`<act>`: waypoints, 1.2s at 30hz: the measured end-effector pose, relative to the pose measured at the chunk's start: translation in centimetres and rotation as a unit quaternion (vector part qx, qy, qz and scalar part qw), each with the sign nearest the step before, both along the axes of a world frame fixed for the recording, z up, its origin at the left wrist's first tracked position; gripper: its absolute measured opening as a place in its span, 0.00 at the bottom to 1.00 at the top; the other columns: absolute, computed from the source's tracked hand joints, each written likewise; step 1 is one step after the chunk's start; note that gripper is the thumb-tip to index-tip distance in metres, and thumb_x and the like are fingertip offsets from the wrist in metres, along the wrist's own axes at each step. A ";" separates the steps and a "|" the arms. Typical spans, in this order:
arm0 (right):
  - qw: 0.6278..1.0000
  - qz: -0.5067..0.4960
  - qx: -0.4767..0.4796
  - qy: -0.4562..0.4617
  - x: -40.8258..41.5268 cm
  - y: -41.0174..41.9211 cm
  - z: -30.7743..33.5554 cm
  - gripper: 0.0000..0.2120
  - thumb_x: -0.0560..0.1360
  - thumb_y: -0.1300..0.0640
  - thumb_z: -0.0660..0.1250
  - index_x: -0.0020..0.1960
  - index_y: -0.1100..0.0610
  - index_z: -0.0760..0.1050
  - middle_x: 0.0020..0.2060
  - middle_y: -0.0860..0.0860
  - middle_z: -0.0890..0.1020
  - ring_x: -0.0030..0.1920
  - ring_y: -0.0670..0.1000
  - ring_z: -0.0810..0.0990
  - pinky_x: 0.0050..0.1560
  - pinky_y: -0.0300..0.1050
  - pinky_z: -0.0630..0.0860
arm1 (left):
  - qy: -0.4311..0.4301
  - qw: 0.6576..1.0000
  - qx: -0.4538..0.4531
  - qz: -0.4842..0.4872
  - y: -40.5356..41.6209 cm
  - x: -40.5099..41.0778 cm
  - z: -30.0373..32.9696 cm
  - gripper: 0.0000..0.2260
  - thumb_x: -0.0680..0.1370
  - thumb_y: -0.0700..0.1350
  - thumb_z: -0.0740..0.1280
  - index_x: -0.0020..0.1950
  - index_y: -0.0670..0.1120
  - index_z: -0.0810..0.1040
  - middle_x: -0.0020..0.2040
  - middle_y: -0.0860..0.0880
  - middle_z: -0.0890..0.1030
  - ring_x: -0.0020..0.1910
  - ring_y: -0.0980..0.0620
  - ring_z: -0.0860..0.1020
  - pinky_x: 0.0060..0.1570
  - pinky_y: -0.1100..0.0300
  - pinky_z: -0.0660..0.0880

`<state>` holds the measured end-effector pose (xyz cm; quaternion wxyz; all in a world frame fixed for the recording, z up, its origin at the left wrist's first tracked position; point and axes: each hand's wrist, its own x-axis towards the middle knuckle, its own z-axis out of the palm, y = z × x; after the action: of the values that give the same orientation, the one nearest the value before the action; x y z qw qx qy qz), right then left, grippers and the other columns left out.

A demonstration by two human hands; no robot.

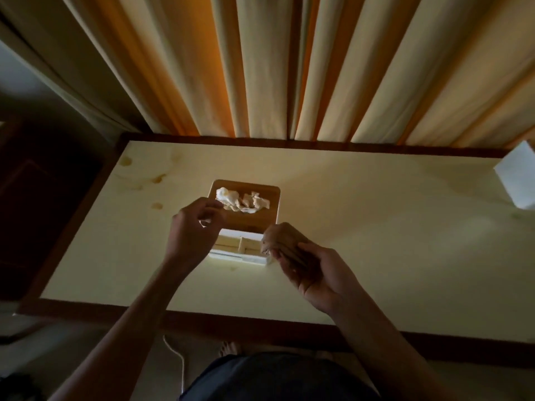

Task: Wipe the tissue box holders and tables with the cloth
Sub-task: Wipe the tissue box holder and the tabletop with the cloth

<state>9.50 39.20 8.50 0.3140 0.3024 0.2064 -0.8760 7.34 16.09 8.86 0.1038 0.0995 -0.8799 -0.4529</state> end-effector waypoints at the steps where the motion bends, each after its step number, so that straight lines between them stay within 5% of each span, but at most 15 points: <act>1: 1.000 -0.024 -0.003 -0.006 0.5 -0.8 0.2 0.17 0.79 0.66 0.61 0.66 0.67 0.72 0.58 0.71 0.79 0.53 0.67 0.83 0.41 0.53 0.85 | 0.022 0.999 -0.029 -0.013 -1.2 -0.7 0.0 0.06 0.75 0.39 0.70 0.50 0.46 0.82 0.41 0.58 0.83 0.42 0.63 0.80 0.44 0.66 0.78; 5: 0.994 -0.081 0.069 -0.002 1.8 -3.5 0.6 0.15 0.79 0.65 0.62 0.65 0.66 0.73 0.56 0.69 0.81 0.57 0.68 0.82 0.48 0.59 0.83 | 0.075 0.978 -0.139 -0.134 -4.2 -4.2 -0.1 0.14 0.73 0.42 0.75 0.57 0.43 0.80 0.52 0.48 0.83 0.50 0.50 0.79 0.46 0.49 0.80; 8: 0.981 -0.101 0.166 0.000 3.3 -5.3 0.0 0.13 0.80 0.65 0.62 0.63 0.65 0.75 0.56 0.66 0.82 0.55 0.65 0.83 0.45 0.56 0.84 | 0.031 0.948 -0.190 -0.254 -4.8 -6.2 -0.5 0.25 0.72 0.53 0.76 0.66 0.45 0.76 0.65 0.46 0.77 0.64 0.45 0.70 0.62 0.46 0.71; 12: 0.950 -0.158 0.268 0.023 5.4 -7.5 -1.0 0.12 0.80 0.68 0.62 0.63 0.64 0.74 0.61 0.62 0.79 0.61 0.64 0.80 0.49 0.54 0.83 | -0.079 0.875 -0.264 -0.397 -4.5 -8.6 -1.3 0.47 0.64 0.68 0.74 0.77 0.55 0.58 0.78 0.48 0.58 0.78 0.44 0.46 0.73 0.37 0.52; 16: 0.896 -0.251 0.365 0.014 5.9 -9.5 -0.1 0.07 0.81 0.62 0.65 0.56 0.59 0.79 0.55 0.59 0.82 0.55 0.59 0.83 0.44 0.50 0.84 | -0.136 0.802 -0.350 -0.465 -4.0 -10.5 -2.1 0.58 0.61 0.69 0.75 0.78 0.62 0.39 0.81 0.47 0.40 0.77 0.41 0.33 0.72 0.33 0.40; 20: 0.816 -0.244 0.518 0.082 5.0 -11.0 -0.4 0.14 0.82 0.53 0.64 0.42 0.58 0.79 0.41 0.51 0.85 0.47 0.52 0.84 0.53 0.57 0.83 | -0.120 0.791 -0.368 -0.474 -4.2 -11.3 -2.8 0.61 0.60 0.68 0.77 0.76 0.66 0.34 0.81 0.45 0.44 0.79 0.38 0.42 0.72 0.32 0.46; 22: 0.772 -0.193 0.595 0.115 4.0 -11.9 -1.8 0.24 0.82 0.46 0.63 0.40 0.65 0.76 0.34 0.57 0.81 0.36 0.56 0.80 0.38 0.56 0.79 | -0.108 0.800 -0.366 -0.463 -4.3 -11.2 -2.8 0.60 0.60 0.67 0.77 0.75 0.66 0.34 0.81 0.43 0.48 0.79 0.39 0.47 0.71 0.31 0.48; 24: 0.709 -0.118 0.680 0.145 3.2 -12.8 -3.4 0.19 0.82 0.50 0.63 0.40 0.63 0.78 0.30 0.51 0.77 0.29 0.47 0.73 0.32 0.42 0.69 | -0.100 0.807 -0.372 -0.448 -4.2 -10.7 -2.6 0.60 0.61 0.68 0.76 0.75 0.66 0.34 0.80 0.43 0.52 0.78 0.39 0.51 0.71 0.31 0.48; 26: 0.628 -0.046 0.758 0.172 2.8 -13.5 -4.1 0.09 0.81 0.56 0.65 0.52 0.59 0.82 0.39 0.48 0.82 0.36 0.41 0.77 0.39 0.33 0.70 | -0.083 0.813 -0.381 -0.431 -4.1 -10.2 -2.6 0.60 0.60 0.70 0.75 0.76 0.65 0.34 0.78 0.42 0.59 0.76 0.39 0.57 0.71 0.31 0.50; 28: 0.566 0.007 0.799 0.205 2.6 -13.7 -3.8 0.10 0.80 0.59 0.66 0.59 0.59 0.80 0.48 0.52 0.85 0.46 0.47 0.82 0.47 0.37 0.73 | -0.064 0.823 -0.384 -0.414 -4.1 -9.7 -2.9 0.60 0.59 0.72 0.74 0.76 0.64 0.35 0.73 0.43 0.66 0.72 0.40 0.64 0.70 0.33 0.55; 31: 0.498 0.133 0.825 0.231 2.2 -13.8 -3.0 0.10 0.81 0.56 0.64 0.61 0.57 0.77 0.51 0.52 0.84 0.49 0.52 0.84 0.46 0.40 0.72 | -0.050 0.840 -0.381 -0.382 -4.3 -9.0 -3.6 0.60 0.57 0.74 0.72 0.76 0.63 0.36 0.67 0.43 0.71 0.66 0.40 0.71 0.67 0.41 0.67; 36: 0.452 0.315 0.797 0.247 0.9 -13.7 -2.0 0.04 0.81 0.54 0.61 0.50 0.54 0.74 0.51 0.54 0.81 0.52 0.58 0.81 0.44 0.44 0.67 | -0.050 0.844 -0.338 -0.413 -5.9 -8.9 -3.5 0.61 0.57 0.70 0.76 0.77 0.62 0.37 0.63 0.45 0.73 0.61 0.43 0.74 0.62 0.45 0.72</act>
<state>10.36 25.55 6.49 0.1260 0.1053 0.9644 -0.2073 -1.57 10.18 5.35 -0.1094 -0.2917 -0.9422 -0.1231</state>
